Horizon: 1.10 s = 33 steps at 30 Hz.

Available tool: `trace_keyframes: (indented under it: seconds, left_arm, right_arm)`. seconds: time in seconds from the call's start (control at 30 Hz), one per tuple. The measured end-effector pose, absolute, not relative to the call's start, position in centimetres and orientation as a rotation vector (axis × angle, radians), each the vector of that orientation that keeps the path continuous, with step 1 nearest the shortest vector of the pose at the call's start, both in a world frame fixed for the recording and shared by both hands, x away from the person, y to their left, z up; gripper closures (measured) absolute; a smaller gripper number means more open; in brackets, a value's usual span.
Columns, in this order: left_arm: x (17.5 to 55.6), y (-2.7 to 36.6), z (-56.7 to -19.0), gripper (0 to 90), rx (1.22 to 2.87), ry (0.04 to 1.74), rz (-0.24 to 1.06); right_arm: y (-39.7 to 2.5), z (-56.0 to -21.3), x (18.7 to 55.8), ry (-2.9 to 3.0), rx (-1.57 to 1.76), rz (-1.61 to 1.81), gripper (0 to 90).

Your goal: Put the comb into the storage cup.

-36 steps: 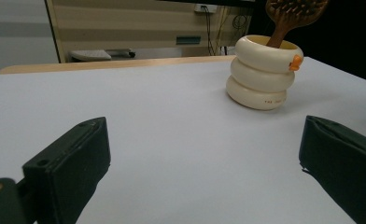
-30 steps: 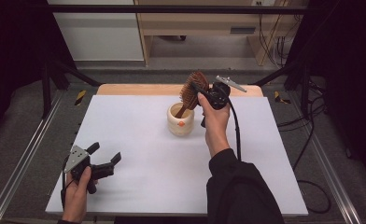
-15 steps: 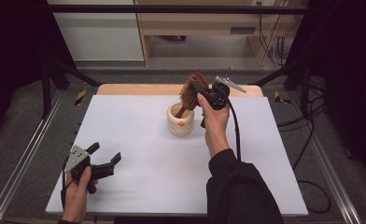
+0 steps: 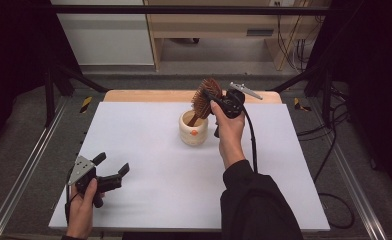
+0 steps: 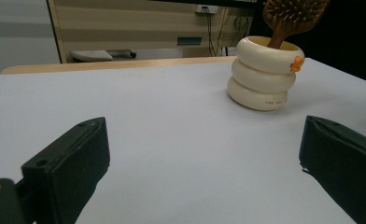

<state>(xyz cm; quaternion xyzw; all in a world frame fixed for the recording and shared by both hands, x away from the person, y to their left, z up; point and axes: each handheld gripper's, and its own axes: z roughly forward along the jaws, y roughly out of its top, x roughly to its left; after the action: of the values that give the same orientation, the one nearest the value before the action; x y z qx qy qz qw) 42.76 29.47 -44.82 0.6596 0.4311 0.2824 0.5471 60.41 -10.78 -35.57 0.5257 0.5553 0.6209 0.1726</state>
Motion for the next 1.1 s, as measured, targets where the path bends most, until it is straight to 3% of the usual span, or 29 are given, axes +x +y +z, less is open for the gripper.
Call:
trace_keyframes:
  seconds: [1.1]
  left_arm:
    - [42.77,29.37,-44.85,2.1,1.568,1.019,0.663]
  right_arm:
    - [-10.8,-36.34,60.75,1.586,1.516,1.738,50.7]
